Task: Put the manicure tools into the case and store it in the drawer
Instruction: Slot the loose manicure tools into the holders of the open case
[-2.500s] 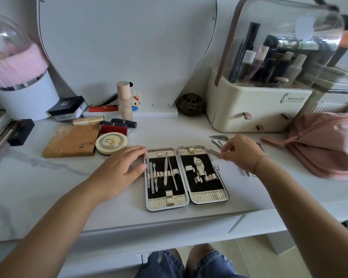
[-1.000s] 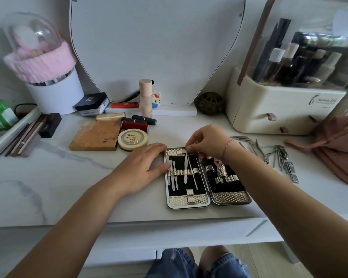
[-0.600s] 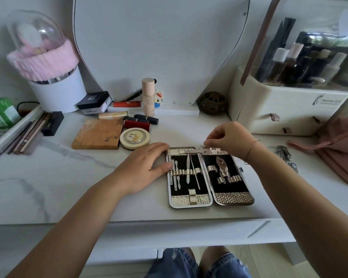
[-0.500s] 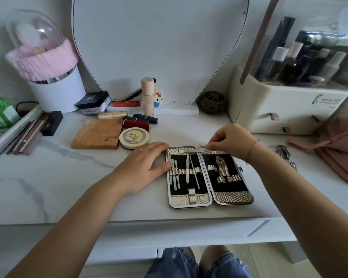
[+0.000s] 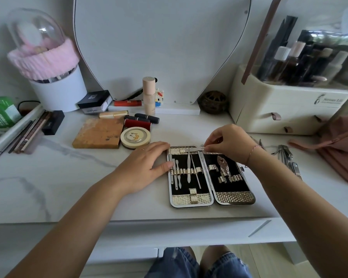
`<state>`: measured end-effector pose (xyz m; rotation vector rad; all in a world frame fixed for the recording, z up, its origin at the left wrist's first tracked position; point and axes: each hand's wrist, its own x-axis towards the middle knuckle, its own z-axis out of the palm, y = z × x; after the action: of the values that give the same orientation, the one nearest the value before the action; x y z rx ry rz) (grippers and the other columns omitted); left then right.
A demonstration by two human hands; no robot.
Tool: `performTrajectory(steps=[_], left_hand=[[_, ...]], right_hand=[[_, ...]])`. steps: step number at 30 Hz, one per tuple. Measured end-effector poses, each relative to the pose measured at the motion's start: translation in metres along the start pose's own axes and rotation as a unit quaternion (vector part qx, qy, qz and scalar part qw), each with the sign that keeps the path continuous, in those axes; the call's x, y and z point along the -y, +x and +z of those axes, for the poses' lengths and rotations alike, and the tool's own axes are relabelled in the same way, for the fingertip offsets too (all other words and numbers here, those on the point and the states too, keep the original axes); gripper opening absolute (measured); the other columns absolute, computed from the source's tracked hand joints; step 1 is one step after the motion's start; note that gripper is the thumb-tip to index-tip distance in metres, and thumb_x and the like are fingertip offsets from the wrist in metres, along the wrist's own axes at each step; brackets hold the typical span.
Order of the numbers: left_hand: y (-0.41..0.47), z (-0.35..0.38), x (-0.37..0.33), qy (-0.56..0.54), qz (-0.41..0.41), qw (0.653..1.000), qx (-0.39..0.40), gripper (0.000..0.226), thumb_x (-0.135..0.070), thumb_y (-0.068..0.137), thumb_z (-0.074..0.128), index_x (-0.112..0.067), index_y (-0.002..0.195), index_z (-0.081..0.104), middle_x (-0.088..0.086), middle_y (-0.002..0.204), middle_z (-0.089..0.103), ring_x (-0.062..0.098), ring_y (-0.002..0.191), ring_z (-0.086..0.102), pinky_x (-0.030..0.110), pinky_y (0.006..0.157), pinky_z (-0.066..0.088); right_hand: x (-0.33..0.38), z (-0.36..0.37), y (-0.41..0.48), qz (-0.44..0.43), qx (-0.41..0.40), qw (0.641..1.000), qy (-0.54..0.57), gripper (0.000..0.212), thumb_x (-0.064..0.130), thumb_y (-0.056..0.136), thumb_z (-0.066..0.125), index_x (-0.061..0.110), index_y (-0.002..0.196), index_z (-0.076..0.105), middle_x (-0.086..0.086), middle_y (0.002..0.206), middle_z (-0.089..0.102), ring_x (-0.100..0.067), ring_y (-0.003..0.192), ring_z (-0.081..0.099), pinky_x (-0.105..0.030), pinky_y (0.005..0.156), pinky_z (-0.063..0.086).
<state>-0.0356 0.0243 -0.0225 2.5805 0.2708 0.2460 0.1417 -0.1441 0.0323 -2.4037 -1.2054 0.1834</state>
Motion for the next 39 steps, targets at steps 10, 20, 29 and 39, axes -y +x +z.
performTrajectory(steps=[10,20,29,39], left_hand=[[0.000,-0.001,-0.002,0.006,0.001,1.000,0.005,0.070,-0.062,0.083,0.033,-0.026,0.142,0.030,-0.007,0.150,0.028,0.009,0.137,0.024,0.027,0.112,0.019],[0.000,-0.001,-0.003,0.016,0.004,1.000,-0.005,0.063,-0.055,0.087,0.038,-0.026,0.142,0.030,-0.009,0.149,0.029,0.008,0.136,0.024,0.019,0.106,0.016],[-0.001,-0.002,-0.004,0.015,0.003,1.000,-0.002,0.063,-0.055,0.087,0.038,-0.026,0.142,0.030,-0.009,0.149,0.028,0.008,0.137,0.023,0.019,0.105,0.016],[0.000,0.000,-0.003,0.013,0.004,1.000,-0.006,0.063,-0.055,0.087,0.038,-0.025,0.142,0.030,-0.010,0.149,0.028,0.007,0.136,0.023,0.018,0.106,0.015]], right_hand=[[0.016,0.009,-0.001,-0.025,-0.013,0.992,-0.123,0.010,0.024,0.083,0.064,0.021,0.086,0.073,0.005,0.090,0.067,-0.011,0.081,0.055,-0.027,0.078,0.047],[0.015,0.038,-0.040,-0.035,-0.044,0.987,-0.149,0.032,0.010,0.090,0.040,0.016,0.113,0.062,-0.002,0.111,0.051,-0.023,0.104,0.051,-0.030,0.082,0.029],[0.003,0.021,-0.034,-0.018,0.023,0.999,0.041,0.035,0.011,0.094,0.045,0.019,0.125,0.059,-0.005,0.114,0.055,-0.018,0.108,0.052,-0.014,0.086,0.031],[0.004,0.028,-0.040,-0.021,0.010,0.999,0.032,0.036,0.043,0.094,0.040,0.034,0.125,0.056,0.010,0.106,0.046,-0.010,0.105,0.046,-0.038,0.102,0.032]])
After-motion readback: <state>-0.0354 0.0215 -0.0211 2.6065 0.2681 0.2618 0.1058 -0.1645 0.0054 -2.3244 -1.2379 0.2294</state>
